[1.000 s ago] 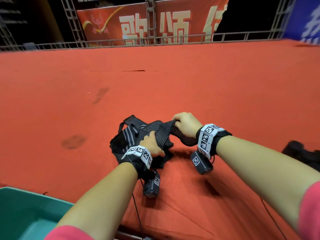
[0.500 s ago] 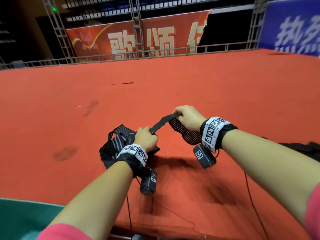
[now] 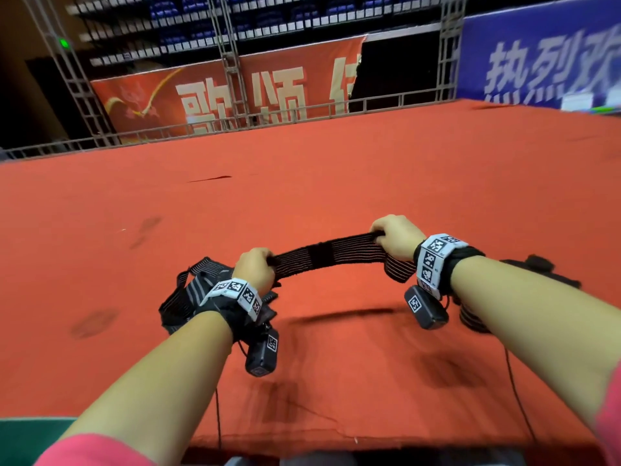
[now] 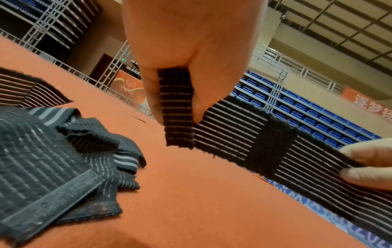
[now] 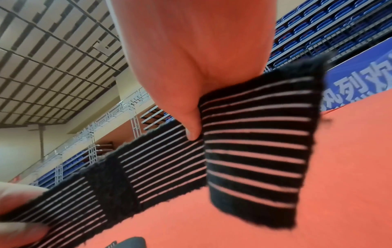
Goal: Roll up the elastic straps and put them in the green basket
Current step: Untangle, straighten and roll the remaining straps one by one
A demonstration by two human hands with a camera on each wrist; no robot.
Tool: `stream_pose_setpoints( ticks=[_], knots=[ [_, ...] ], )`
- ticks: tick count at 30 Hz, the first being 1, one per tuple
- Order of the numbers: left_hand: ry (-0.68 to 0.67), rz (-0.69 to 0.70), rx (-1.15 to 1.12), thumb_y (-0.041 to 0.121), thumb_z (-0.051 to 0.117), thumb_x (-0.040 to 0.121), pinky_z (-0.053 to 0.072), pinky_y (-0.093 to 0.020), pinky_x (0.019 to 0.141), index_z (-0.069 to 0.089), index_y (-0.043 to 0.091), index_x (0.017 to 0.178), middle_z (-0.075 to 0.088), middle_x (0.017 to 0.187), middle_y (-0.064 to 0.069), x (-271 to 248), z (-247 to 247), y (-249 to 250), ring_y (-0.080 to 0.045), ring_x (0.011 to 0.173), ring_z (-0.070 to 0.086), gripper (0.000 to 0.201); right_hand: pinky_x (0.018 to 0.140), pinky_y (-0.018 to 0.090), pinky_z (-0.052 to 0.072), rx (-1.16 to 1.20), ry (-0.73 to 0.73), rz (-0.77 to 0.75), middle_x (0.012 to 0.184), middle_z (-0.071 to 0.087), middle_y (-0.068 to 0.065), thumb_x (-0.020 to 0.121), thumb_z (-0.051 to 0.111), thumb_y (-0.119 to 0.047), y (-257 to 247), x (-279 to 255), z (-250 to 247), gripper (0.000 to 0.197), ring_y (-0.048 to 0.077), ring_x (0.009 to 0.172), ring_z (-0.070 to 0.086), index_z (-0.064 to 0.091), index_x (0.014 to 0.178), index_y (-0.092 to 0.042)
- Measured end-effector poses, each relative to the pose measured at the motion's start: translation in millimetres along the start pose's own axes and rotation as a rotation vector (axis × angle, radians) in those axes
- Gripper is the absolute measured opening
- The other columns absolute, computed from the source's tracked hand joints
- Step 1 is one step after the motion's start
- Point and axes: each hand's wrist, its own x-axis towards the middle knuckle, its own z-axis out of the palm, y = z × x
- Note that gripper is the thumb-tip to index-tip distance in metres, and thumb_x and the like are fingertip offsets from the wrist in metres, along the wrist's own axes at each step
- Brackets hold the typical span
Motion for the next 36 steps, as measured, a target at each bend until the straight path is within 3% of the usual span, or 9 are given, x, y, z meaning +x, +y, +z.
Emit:
stream_pose_setpoints(
  ticks=[5,9,16,19,22,26,31,34,36],
  knots=[
    [-0.001,-0.057,0.051,0.026,0.072,0.086,0.054,-0.032,0.072,0.072,0.015,0.094,0.07,0.08,-0.003,-5.4,-2.9,-17.3,-0.023,0.077,0.067,0.013,0.084,0.038,0.051,-0.078,-0.027,0.088,0.108,0.068,0.008,0.094,0.061,-0.023,23.9,-10.6,-1.0,0.009,0.029,0.099,0.062,0.067,0.101,-0.02],
    [0.065,-0.134,0.012,0.018,0.071,0.085,0.053,-0.031,0.075,0.071,0.014,0.096,0.067,0.081,-0.005,-14.4,-5.5,-33.2,-0.026,0.079,0.065,0.012,0.075,0.034,0.048,-0.09,-0.054,0.165,0.098,0.067,0.009,0.091,0.067,-0.042,35.7,-23.2,-3.0,0.026,0.03,0.09,0.062,0.063,0.09,-0.016],
    [0.068,-0.252,-0.093,0.015,0.074,0.084,0.047,-0.028,0.074,0.07,0.013,0.1,0.069,0.089,-0.008,-33.8,-9.2,-57.5,-0.024,0.082,0.063,0.016,0.085,0.029,0.048,-0.05,-0.104,0.148,0.11,0.07,0.008,0.087,0.066,-0.008,44.7,-52.6,-3.4,0.025,0.026,0.103,0.064,0.071,0.111,-0.013],
    [0.072,-0.331,-0.19,0.008,0.073,0.085,0.054,-0.031,0.067,0.069,0.013,0.096,0.067,0.082,-0.009,-47.0,-6.5,-64.4,-0.026,0.075,0.067,0.013,0.074,0.025,0.043,0.009,-0.088,0.184,0.092,0.071,0.005,0.085,0.074,-0.018,50.8,-68.8,-3.9,0.013,0.021,0.087,0.064,0.074,0.098,-0.015],
    [0.047,-0.462,-0.541,-0.006,0.059,0.091,0.053,-0.029,0.04,0.061,0.007,0.103,0.06,0.072,-0.015,-63.4,-1.2,-68.0,-0.02,0.041,0.061,0.018,0.064,0.023,0.041,0.082,-0.034,0.229,0.078,0.069,0.004,0.086,0.075,-0.024,54.1,-85.0,-0.1,0.008,0.021,0.075,0.066,0.069,0.084,-0.019],
    [0.083,-0.494,-0.807,0.001,0.052,0.09,0.057,-0.035,0.044,0.054,0.0,0.084,0.059,0.078,-0.018,-86.8,-0.9,-65.2,-0.03,0.059,0.065,0.006,0.044,0.023,0.05,0.302,-0.01,0.309,0.057,0.069,0.007,0.089,0.069,-0.008,54.5,-102.4,14.1,0.004,0.019,0.05,0.069,0.066,0.086,-0.008],
    [0.0,-0.462,-0.659,-0.002,0.068,0.08,0.043,-0.024,0.043,0.064,0.002,0.06,0.059,0.054,-0.013,-110.2,11.3,-76.8,-0.023,0.046,0.056,0.021,0.053,0.021,0.054,0.362,0.051,0.303,0.056,0.069,0.006,0.075,0.067,0.001,55.7,-124.1,26.7,0.014,0.014,0.052,0.068,0.07,0.068,-0.01],
    [-0.006,-0.427,-0.633,-0.02,0.061,0.082,0.052,-0.022,0.04,0.064,0.002,0.065,0.061,0.065,-0.013,-115.5,21.2,-84.2,-0.02,0.046,0.058,0.027,0.078,0.043,0.061,0.479,0.034,0.355,0.063,0.072,0.014,0.077,0.059,-0.009,64.6,-132.2,38.0,0.016,0.029,0.069,0.074,0.071,0.069,-0.003],
    [-0.007,-0.395,-0.609,-0.021,0.057,0.083,0.054,-0.023,0.042,0.063,0.003,0.067,0.061,0.068,-0.013,-119.8,26.9,-82.5,-0.023,0.052,0.058,0.03,0.082,0.047,0.06,0.501,0.04,0.388,0.065,0.072,0.014,0.08,0.063,-0.02,74.7,-136.6,45.1,0.023,0.027,0.067,0.074,0.071,0.072,0.0]
  ],
)
